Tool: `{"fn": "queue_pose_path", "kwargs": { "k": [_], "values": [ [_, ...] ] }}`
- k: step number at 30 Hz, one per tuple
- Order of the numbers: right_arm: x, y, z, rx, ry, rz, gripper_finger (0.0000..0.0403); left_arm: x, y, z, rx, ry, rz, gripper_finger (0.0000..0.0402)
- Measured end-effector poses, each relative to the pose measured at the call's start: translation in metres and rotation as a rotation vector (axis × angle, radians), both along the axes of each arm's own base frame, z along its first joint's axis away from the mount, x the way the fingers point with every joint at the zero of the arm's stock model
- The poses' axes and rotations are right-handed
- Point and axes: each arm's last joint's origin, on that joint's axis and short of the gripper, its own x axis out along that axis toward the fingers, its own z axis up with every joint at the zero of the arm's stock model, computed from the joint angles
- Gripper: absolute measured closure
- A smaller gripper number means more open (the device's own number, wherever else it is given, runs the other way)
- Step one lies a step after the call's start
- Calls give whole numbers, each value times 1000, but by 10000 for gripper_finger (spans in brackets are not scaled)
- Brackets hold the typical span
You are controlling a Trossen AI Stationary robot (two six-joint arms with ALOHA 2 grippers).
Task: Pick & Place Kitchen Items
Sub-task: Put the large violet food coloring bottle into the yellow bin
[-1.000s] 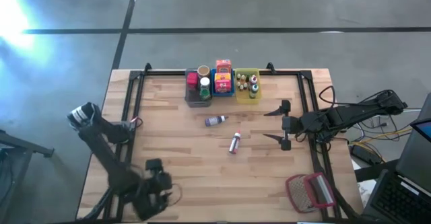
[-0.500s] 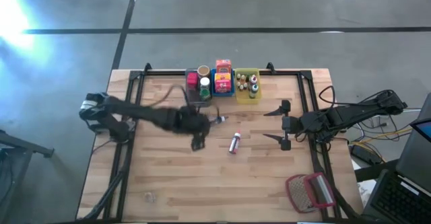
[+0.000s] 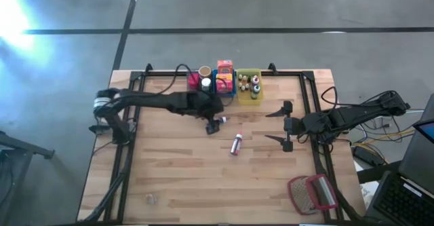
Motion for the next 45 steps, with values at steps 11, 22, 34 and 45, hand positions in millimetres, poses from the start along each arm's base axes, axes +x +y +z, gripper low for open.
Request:
{"fn": "queue_pose_path", "kwargs": {
  "k": [11, 22, 34, 45],
  "values": [
    [0, 0, 0, 0, 0, 0, 39, 39, 9, -44, 37, 131, -32, 93],
    [0, 0, 0, 0, 0, 0, 39, 44, 28, -63, -6, 172, 44, 93],
    [0, 0, 0, 0, 0, 0, 39, 48, 30, -69, -16, 160, 58, 93],
    [0, 0, 0, 0, 0, 0, 39, 52, 31, -82, -44, 164, 99, 93]
  ]
}}
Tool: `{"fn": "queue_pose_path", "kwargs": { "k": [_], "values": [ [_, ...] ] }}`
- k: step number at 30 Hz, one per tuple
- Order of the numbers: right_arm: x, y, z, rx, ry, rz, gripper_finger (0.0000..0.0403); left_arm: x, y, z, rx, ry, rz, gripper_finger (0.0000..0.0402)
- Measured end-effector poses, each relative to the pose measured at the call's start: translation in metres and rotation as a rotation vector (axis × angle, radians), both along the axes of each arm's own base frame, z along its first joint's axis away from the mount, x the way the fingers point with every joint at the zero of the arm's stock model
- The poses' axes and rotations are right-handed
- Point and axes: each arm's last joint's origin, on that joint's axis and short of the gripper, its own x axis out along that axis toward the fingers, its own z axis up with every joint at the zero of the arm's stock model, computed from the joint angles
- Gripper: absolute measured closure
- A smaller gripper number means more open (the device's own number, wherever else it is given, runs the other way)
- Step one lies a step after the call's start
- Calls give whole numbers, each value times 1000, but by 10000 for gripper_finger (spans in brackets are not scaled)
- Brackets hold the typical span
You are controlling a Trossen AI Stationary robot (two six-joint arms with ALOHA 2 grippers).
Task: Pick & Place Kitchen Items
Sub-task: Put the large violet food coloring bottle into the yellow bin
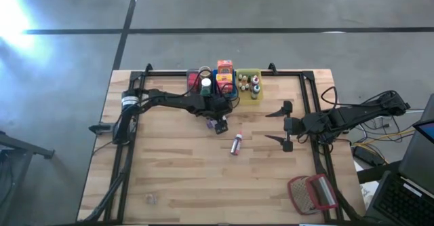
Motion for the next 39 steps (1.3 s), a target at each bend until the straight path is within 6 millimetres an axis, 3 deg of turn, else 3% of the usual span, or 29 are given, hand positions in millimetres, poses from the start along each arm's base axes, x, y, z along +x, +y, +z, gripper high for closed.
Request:
{"fn": "queue_pose_path", "kwargs": {
  "k": [7, 27, 39],
  "values": [
    [0, 0, 0, 0, 0, 0, 39, 1, 0, -5, 4, 8, 6, 113],
    [0, 0, 0, 0, 0, 0, 39, 4, -9, -4, -37, -12, -15, 263],
    [0, 0, 0, 0, 0, 0, 39, 4, -15, -5, -118, -15, -62, 259]
  ]
}}
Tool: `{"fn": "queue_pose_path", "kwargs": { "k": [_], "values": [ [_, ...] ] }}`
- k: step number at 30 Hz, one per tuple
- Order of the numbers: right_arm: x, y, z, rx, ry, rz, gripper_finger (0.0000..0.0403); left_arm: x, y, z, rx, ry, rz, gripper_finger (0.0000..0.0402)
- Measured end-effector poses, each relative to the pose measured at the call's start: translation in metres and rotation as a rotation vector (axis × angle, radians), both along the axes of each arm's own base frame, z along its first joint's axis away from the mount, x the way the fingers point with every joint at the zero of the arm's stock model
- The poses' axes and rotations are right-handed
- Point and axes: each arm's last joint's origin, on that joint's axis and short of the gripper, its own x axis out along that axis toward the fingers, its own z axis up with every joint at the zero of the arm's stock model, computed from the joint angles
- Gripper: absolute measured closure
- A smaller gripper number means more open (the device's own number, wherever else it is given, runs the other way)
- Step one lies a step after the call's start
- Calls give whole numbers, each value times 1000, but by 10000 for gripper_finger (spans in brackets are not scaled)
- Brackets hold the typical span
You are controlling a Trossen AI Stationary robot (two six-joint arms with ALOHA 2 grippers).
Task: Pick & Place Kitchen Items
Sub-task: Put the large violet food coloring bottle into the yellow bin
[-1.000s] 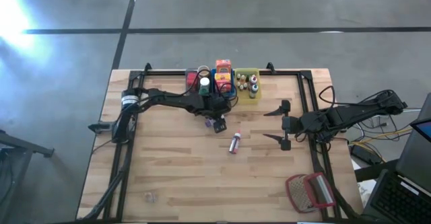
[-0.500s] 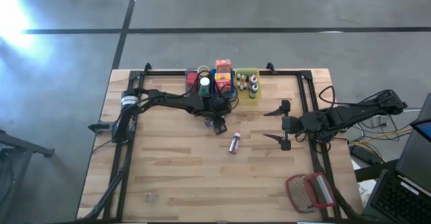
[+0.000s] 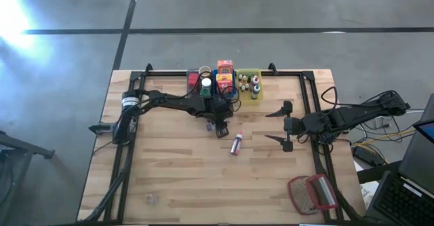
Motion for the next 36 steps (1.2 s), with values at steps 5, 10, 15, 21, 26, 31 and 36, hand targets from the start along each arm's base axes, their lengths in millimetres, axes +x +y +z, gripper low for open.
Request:
{"fn": "queue_pose_path", "kwargs": {
  "k": [5, 10, 15, 21, 26, 31, 36],
  "values": [
    [0, 0, 0, 0, 0, 0, 39, 0, -1, -1, -34, 2, -24, 240],
    [0, 0, 0, 0, 0, 0, 39, -3, -3, 0, -76, 31, -67, 196],
    [0, 0, 0, 0, 0, 0, 39, -13, -6, 15, -100, 181, -122, 164],
    [0, 0, 0, 0, 0, 0, 39, -22, -7, 25, -105, 253, -95, 165],
    [0, 0, 0, 0, 0, 0, 39, -30, -8, 8, -98, 285, -92, 165],
    [0, 0, 0, 0, 0, 0, 39, -34, -9, -2, -81, 295, -90, 174],
    [0, 0, 0, 0, 0, 0, 39, -35, -9, -5, -54, 290, -83, 206]
  ]
}}
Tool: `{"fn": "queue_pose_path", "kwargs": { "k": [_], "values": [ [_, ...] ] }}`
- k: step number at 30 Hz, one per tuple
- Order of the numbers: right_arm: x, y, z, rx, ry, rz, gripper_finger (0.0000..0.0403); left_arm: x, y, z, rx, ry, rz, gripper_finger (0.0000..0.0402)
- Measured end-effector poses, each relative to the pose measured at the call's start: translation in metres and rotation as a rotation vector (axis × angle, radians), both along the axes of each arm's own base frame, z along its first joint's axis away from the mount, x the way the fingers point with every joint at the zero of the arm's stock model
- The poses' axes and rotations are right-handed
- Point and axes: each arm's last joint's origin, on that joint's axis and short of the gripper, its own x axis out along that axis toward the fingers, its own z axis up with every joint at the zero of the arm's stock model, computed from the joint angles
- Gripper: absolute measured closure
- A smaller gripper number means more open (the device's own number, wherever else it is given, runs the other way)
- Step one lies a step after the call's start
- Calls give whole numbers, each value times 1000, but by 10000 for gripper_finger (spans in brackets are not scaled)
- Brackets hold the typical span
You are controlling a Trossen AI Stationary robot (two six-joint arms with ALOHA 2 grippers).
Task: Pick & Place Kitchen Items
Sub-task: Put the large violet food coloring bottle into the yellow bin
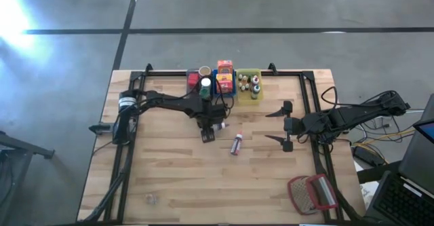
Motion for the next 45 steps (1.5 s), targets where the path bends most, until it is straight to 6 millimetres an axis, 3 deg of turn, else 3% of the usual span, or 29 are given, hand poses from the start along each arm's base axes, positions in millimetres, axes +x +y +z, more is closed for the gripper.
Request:
{"fn": "queue_pose_path", "kwargs": {
  "k": [6, 18, 25, 31, 36, 45],
  "values": [
    [0, 0, 0, 0, 0, 0, 39, 3, -2, 1, 11, -31, -21, 247],
    [0, 0, 0, -14, 1, 4, 39, 4, -4, 1, 11, -35, -24, 245],
    [4, -1, 11, -554, -21, 140, 39, 9, -11, 8, 23, -112, -37, 247],
    [4, -1, 13, -670, -15, 177, 39, 20, -18, 35, 66, -385, -71, 248],
    [4, -1, 13, -618, -24, 161, 39, 21, -20, 49, 92, -579, -74, 246],
    [7, 0, 11, 7, -127, -31, 39, 31, -20, 66, 115, -931, -75, 246]
  ]
}}
